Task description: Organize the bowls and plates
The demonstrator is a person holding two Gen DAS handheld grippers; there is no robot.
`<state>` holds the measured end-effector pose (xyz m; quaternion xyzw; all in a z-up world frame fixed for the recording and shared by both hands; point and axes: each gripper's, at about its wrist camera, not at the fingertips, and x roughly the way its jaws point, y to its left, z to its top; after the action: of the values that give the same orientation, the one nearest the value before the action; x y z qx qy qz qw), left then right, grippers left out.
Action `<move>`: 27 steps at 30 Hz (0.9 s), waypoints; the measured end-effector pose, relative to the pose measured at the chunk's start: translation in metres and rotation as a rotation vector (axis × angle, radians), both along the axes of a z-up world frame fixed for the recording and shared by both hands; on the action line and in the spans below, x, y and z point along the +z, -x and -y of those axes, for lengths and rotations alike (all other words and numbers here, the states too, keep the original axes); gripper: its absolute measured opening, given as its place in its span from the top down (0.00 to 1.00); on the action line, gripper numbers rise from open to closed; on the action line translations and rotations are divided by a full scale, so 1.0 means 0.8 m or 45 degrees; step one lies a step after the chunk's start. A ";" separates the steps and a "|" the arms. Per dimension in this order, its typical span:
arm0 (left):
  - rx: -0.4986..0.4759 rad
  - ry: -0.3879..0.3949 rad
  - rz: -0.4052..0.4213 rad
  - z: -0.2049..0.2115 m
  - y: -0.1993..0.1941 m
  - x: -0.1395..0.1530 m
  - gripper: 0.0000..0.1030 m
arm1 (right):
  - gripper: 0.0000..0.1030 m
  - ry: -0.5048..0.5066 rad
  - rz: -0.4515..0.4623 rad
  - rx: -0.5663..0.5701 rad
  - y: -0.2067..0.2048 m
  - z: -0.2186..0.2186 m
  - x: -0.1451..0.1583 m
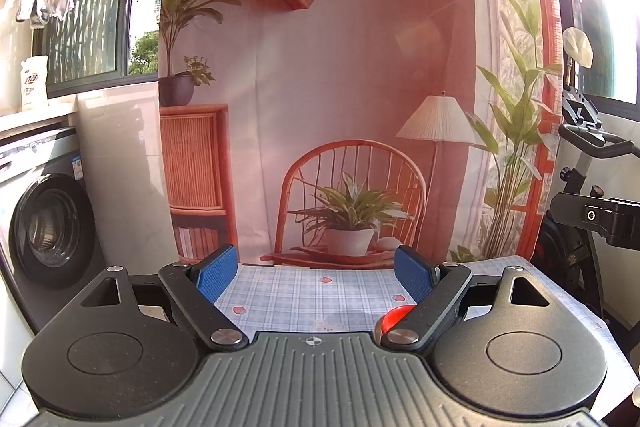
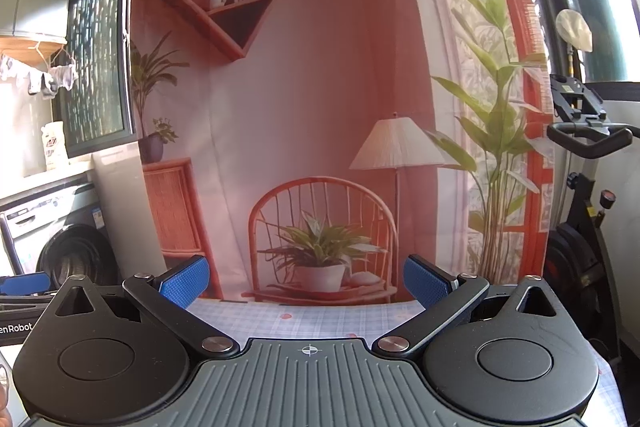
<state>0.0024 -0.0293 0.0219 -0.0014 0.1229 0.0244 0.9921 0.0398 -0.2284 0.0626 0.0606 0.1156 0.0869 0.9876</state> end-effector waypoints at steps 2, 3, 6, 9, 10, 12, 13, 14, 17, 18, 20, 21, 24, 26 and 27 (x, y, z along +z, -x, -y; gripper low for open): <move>0.005 0.006 -0.005 -0.002 -0.001 -0.001 0.16 | 0.00 -0.002 -0.003 0.000 -0.001 0.000 0.000; 0.007 0.008 -0.007 -0.003 -0.001 0.000 0.16 | 0.00 -0.002 -0.004 0.000 -0.001 0.000 0.000; 0.012 0.008 -0.007 -0.003 -0.001 0.000 0.16 | 0.00 0.001 -0.006 -0.001 -0.001 0.000 -0.001; 0.011 0.008 -0.007 -0.003 -0.001 0.000 0.16 | 0.00 0.002 -0.006 -0.001 0.000 0.000 -0.001; 0.012 0.008 -0.007 -0.003 -0.001 0.000 0.16 | 0.00 0.002 -0.006 -0.004 0.000 0.000 -0.001; 0.014 0.009 -0.006 -0.004 -0.001 0.001 0.16 | 0.00 0.003 -0.005 -0.005 0.000 0.000 -0.001; 0.015 0.010 -0.006 -0.004 -0.001 0.001 0.16 | 0.00 0.004 -0.006 -0.008 0.000 0.000 -0.001; 0.015 0.011 -0.006 -0.004 -0.001 0.001 0.16 | 0.00 0.004 -0.007 -0.009 0.000 0.001 -0.001; 0.018 0.017 -0.003 -0.003 0.000 0.002 0.16 | 0.00 0.004 -0.006 -0.013 0.001 0.002 -0.001; 0.020 0.018 -0.003 -0.002 0.001 0.001 0.16 | 0.00 0.004 -0.006 -0.013 0.001 0.002 -0.001; 0.020 0.020 -0.001 -0.002 0.001 0.001 0.16 | 0.00 0.005 -0.006 -0.014 0.001 0.002 -0.001; 0.019 0.020 -0.001 -0.002 0.001 0.001 0.16 | 0.00 0.005 -0.006 -0.014 0.001 0.002 -0.001; 0.018 0.019 -0.003 -0.002 0.001 0.000 0.16 | 0.00 0.005 -0.006 -0.013 0.001 0.002 -0.001; 0.017 0.020 -0.006 -0.002 0.000 0.000 0.16 | 0.00 0.004 -0.007 -0.013 0.001 0.002 -0.001; 0.017 0.022 -0.007 -0.002 0.000 0.000 0.16 | 0.00 0.004 -0.007 -0.013 0.001 0.002 -0.001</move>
<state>0.0028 -0.0276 0.0220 -0.0106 0.1259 0.0300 0.9915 0.0386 -0.2304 0.0618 0.0598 0.1183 0.0815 0.9878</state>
